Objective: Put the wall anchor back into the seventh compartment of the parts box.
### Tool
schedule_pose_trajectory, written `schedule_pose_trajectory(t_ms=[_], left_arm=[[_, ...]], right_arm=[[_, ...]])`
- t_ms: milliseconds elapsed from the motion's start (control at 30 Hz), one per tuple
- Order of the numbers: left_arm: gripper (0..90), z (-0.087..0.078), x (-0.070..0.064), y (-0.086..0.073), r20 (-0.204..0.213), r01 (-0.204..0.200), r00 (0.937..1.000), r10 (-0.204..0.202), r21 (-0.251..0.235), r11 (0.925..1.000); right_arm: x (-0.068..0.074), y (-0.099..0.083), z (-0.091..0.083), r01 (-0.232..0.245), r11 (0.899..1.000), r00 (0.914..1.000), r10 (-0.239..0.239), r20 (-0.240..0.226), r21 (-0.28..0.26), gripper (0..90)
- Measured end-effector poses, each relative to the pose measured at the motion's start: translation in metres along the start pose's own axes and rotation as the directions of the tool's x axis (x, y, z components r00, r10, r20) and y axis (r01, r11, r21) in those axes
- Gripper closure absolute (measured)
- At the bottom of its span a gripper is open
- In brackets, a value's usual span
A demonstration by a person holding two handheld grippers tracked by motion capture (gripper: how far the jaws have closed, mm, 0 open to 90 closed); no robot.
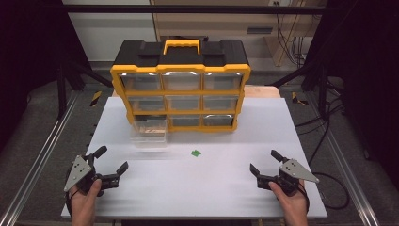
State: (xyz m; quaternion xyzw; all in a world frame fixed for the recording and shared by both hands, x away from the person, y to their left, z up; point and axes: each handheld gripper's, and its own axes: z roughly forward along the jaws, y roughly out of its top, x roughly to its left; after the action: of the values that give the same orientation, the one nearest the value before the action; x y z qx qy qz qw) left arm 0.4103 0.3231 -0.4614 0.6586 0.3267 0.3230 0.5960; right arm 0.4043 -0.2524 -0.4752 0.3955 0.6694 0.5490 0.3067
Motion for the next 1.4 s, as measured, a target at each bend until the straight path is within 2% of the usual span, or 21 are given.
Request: schedule_pose_trajectory(t_ms=[133,200,300,333,400,500,533,700,733,800,833,867,900,1033,1100,1233,1400], left_arm=[[0.3,0.001,0.000,-0.001,-0.001,-0.002,1.0000,0.002,0.005,1.0000],[0.3,0.001,-0.001,-0.001,0.000,-0.002,1.0000,0.002,0.006,1.0000],[0.4,0.002,-0.001,-0.002,0.001,-0.009,1.0000,0.009,0.013,0.9999],[0.4,0.002,-0.001,-0.002,0.002,-0.007,1.0000,0.007,0.012,0.9999],[0.5,0.002,0.000,-0.002,0.000,-0.001,1.0000,0.001,0.012,0.9999],[0.5,0.002,0.000,-0.002,-0.001,0.004,1.0000,-0.004,0.010,0.9999],[0.5,0.002,0.000,-0.002,0.000,0.005,1.0000,-0.005,0.010,0.9999],[0.5,0.002,0.000,-0.002,0.000,0.003,1.0000,-0.003,0.013,0.9999],[0.5,0.002,0.000,-0.002,-0.002,0.004,1.0000,-0.004,0.013,0.9999],[0.5,0.002,0.001,-0.002,-0.003,0.004,1.0000,-0.004,0.011,0.9999],[0.5,0.002,0.001,-0.002,-0.004,0.006,1.0000,-0.006,0.011,0.9999],[0.5,0.002,0.001,-0.002,-0.005,0.007,1.0000,-0.007,0.011,0.9999],[0.5,0.002,0.001,-0.002,-0.004,0.006,1.0000,-0.006,0.012,0.9999],[0.5,0.001,0.002,-0.002,-0.005,0.007,1.0000,-0.007,0.010,0.9999],[0.5,0.001,0.002,-0.002,-0.005,0.008,1.0000,-0.008,0.009,0.9999],[0.5,0.001,0.003,-0.003,-0.004,0.009,1.0000,-0.009,0.008,0.9999],[0.5,0.001,0.003,-0.003,-0.003,0.009,1.0000,-0.009,0.010,0.9999]], right_arm=[[0.004,0.001,0.002,0.011,0.999,0.9999,-0.012,0.007,0.043,4.7],[0.010,0.003,0.008,0.019,0.996,0.9998,-0.020,0.007,0.088,5.5],[0.015,0.005,0.014,0.032,0.993,0.9995,-0.031,-0.010,0.112,5.7],[0.021,0.010,0.021,0.052,0.988,0.9983,-0.048,-0.032,0.145,6.3],[0.022,0.012,0.023,0.047,0.986,0.9983,-0.040,-0.042,0.159,7.6],[0.025,0.019,0.036,0.062,0.975,0.9978,-0.055,-0.036,0.214,7.8],[0.026,0.023,0.044,0.088,0.964,0.9961,-0.083,-0.031,0.249,7.6],[0.029,0.031,0.059,0.097,0.954,0.9945,-0.082,-0.065,0.283,6.6],[0.030,0.034,0.064,0.107,0.947,0.9934,-0.089,-0.073,0.303,6.7],[0.033,0.037,0.071,0.118,0.939,0.9922,-0.098,-0.077,0.324,6.6],[0.033,0.037,0.071,0.118,0.939,0.9922,-0.098,-0.077,0.324,6.6],[0.037,0.040,0.080,0.138,0.928,0.9897,-0.115,-0.086,0.346,6.7],[0.037,0.040,0.080,0.138,0.928,0.9897,-0.115,-0.086,0.346,6.7],[0.047,0.047,0.098,0.161,0.907,0.9846,-0.120,-0.127,0.390,8.7],[0.050,0.048,0.102,0.164,0.903,0.9838,-0.119,-0.134,0.397,8.6],[0.060,0.053,0.119,0.186,0.887,0.9775,-0.124,-0.171,0.423,10.1],[0.071,0.057,0.134,0.197,0.876,0.9727,-0.119,-0.199,0.440,12.5]])
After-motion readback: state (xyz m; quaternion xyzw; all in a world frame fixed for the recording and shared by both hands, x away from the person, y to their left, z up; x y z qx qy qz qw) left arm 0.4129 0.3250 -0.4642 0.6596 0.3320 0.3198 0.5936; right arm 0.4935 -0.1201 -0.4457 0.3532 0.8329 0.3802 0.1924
